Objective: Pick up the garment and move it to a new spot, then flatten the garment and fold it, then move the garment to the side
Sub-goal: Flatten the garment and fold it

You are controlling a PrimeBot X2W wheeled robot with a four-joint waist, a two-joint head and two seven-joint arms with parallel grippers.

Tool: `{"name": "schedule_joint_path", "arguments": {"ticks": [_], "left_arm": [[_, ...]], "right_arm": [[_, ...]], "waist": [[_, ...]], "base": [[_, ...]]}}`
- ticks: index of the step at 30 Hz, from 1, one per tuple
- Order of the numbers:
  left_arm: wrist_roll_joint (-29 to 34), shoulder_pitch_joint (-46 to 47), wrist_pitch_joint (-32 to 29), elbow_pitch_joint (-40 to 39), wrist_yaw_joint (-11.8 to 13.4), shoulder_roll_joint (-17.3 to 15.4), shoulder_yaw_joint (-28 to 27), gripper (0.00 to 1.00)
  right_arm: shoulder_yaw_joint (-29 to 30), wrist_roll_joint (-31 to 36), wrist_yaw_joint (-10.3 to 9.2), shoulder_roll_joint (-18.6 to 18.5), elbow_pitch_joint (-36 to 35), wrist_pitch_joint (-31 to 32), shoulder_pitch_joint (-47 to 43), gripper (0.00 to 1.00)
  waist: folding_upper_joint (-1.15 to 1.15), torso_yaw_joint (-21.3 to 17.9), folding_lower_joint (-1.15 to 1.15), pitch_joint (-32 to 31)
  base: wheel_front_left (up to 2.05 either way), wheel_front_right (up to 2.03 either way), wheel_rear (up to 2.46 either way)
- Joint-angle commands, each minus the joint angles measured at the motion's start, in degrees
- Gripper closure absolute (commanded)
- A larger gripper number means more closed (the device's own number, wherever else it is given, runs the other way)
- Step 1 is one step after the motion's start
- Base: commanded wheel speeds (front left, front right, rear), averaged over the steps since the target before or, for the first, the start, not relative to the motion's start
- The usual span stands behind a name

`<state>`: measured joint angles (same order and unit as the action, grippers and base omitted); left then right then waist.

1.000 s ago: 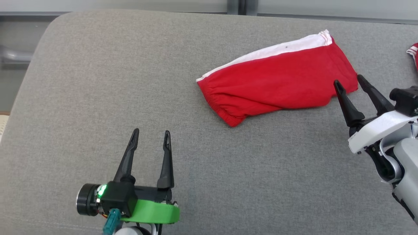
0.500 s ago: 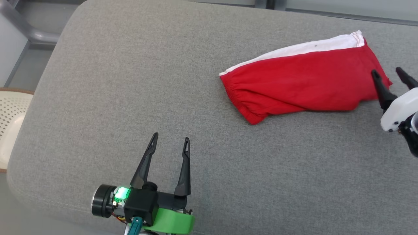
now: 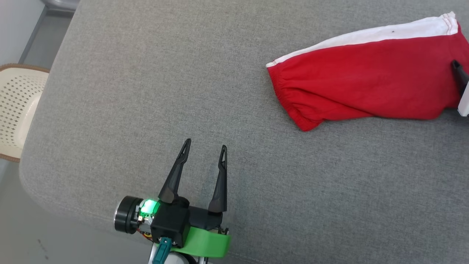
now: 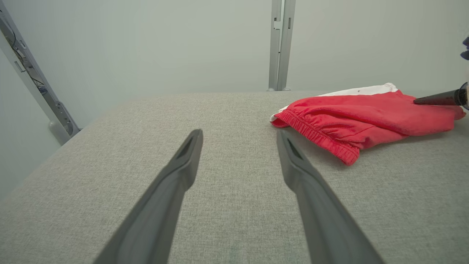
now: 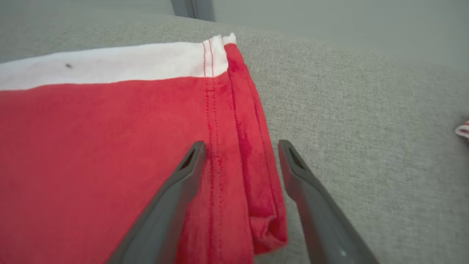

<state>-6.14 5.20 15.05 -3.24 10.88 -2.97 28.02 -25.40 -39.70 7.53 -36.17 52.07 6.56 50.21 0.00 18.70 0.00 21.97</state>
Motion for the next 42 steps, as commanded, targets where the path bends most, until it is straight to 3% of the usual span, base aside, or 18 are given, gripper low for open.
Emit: {"name": "schedule_joint_path", "arguments": {"ticks": [1, 8, 9, 10, 11, 23, 31, 37, 42], "left_arm": [[-0.2, 1.2, 0.1, 0.1, 0.5, 0.1, 0.2, 0.0], [-0.4, 2.4, 0.1, 0.6, 0.9, 0.1, 1.0, 0.0], [-0.4, 2.5, 0.1, 0.7, 1.0, 0.1, 0.9, 0.0], [-0.2, 2.6, 0.1, 0.8, 1.1, 0.1, 0.8, 0.0], [-0.1, 2.6, 0.1, 0.9, 1.1, 0.1, 0.7, 0.0], [1.8, 1.6, 0.1, 2.0, -0.1, 0.1, -1.0, 0.0], [3.0, 0.4, 0.1, 2.2, -1.2, -0.1, -2.4, 0.0], [3.6, -0.2, 0.1, 2.6, -1.8, -0.1, -2.8, 0.0], [3.7, -0.6, 0.1, 3.2, -2.4, -0.1, -2.8, 0.0]], "right_arm": [[0.0, 0.0, -0.1, 0.0, 0.9, 0.4, 0.9, 0.0], [-0.8, -0.1, -0.12, 1.3, 5.3, 2.3, 1.3, 0.0], [-0.9, -0.4, -0.11, 1.5, 5.5, 2.5, 1.2, 0.33], [-1.0, -0.7, -0.11, 1.7, 5.6, 2.7, 1.1, 0.51], [-1.3, -0.8, -0.12, 1.9, 5.6, 2.7, 0.9, 1.0], [-3.0, -2.7, -0.14, 2.4, 2.8, -0.5, -1.0, 1.0], [-3.7, -1.9, -0.13, -1.1, -0.6, -1.9, -4.0, 1.0], [-3.5, 1.2, -0.12, -3.0, -1.8, -2.0, -3.4, 1.0], [-3.3, 4.5, -0.12, -1.7, -3.2, -0.4, -1.9, 1.0]], "waist": [[0.0, 0.8, 0.0, 1.3], [0.0, 0.8, 0.0, 2.3], [0.0, 0.7, 0.0, 2.2], [0.0, 0.4, 0.0, 2.1], [0.0, 0.2, 0.0, 2.0], [0.0, -6.4, 0.0, -1.4], [0.0, -11.2, 0.0, -3.8], [0.0, -12.3, 0.0, -4.9], [0.0, -11.9, 0.0, -6.2]], "base": [[0.0, 0.0, 0.0], [0.0, 0.0, 0.0], [0.0, 0.0, 0.0], [0.0, 0.0, 0.0], [0.0, 0.0, 0.0], [0.0, 0.0, 0.0], [0.0, 0.0, 0.0], [0.0, 0.0, 0.0], [0.0, 0.0, 0.0]]}}
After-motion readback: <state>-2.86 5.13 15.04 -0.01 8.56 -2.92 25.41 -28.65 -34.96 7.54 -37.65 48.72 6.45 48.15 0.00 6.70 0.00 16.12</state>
